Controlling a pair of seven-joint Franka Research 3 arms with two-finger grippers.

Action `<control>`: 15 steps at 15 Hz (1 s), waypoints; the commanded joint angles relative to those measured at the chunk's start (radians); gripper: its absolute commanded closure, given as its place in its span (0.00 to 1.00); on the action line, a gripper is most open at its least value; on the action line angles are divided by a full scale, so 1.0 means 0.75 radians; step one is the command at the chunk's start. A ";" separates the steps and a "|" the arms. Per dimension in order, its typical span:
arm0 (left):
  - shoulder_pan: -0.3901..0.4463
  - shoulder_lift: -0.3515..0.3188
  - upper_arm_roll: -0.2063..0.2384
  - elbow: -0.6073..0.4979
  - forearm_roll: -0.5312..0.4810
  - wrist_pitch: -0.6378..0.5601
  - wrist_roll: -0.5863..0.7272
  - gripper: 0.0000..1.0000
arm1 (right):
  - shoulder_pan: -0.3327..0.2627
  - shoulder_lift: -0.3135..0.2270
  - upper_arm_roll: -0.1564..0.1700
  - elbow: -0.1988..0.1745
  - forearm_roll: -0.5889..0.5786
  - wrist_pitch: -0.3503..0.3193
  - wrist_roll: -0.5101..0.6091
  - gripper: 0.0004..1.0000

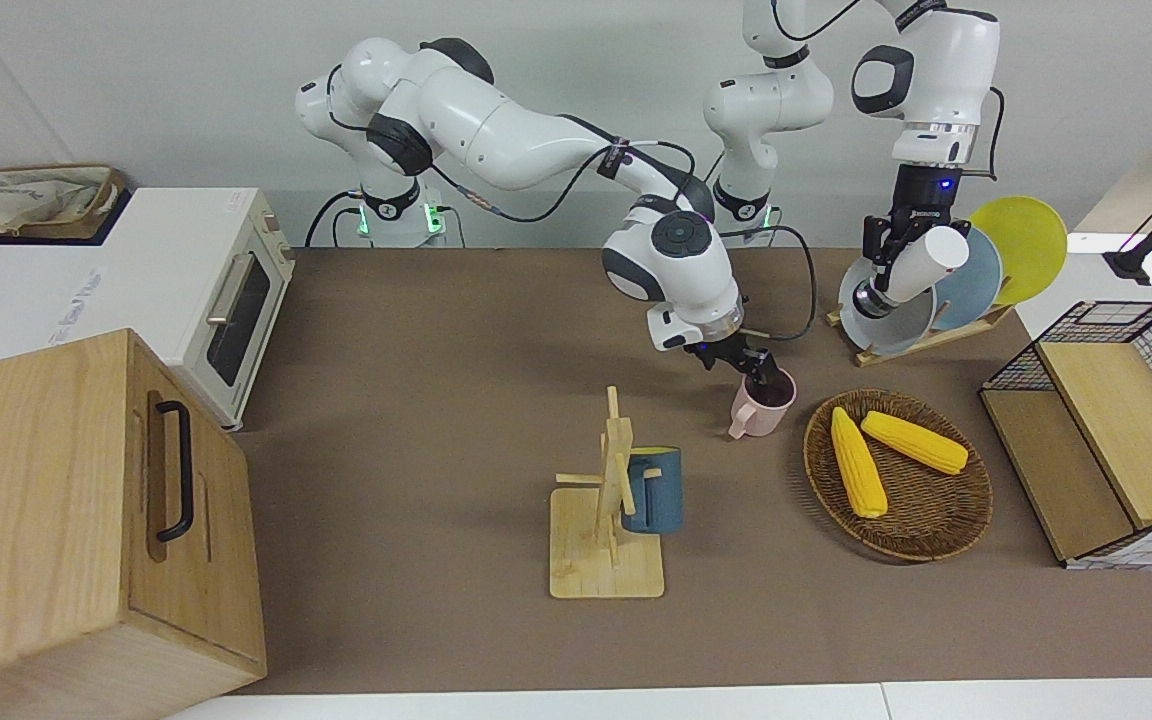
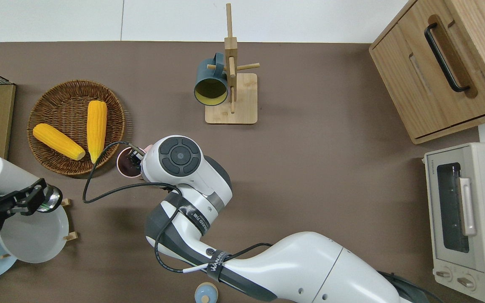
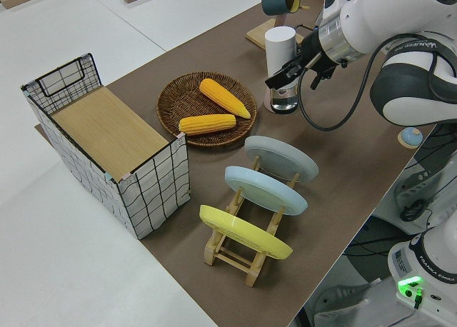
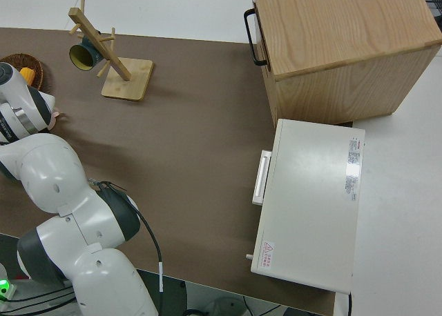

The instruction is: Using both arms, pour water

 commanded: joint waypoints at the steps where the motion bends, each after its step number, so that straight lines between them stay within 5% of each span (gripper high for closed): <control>1: -0.046 -0.035 0.001 -0.014 -0.019 0.022 -0.028 1.00 | -0.025 0.000 0.057 0.071 -0.039 -0.042 0.039 0.01; 4: -0.074 -0.025 -0.001 -0.024 -0.019 0.020 -0.032 1.00 | -0.064 -0.070 0.059 0.083 -0.035 -0.142 0.013 0.01; 8: -0.105 -0.025 -0.001 -0.038 -0.019 0.018 -0.036 1.00 | -0.146 -0.168 0.078 0.083 -0.029 -0.367 -0.198 0.01; 15: -0.185 -0.002 -0.003 -0.069 -0.021 0.015 -0.038 1.00 | -0.350 -0.409 0.027 0.055 -0.025 -0.786 -0.880 0.01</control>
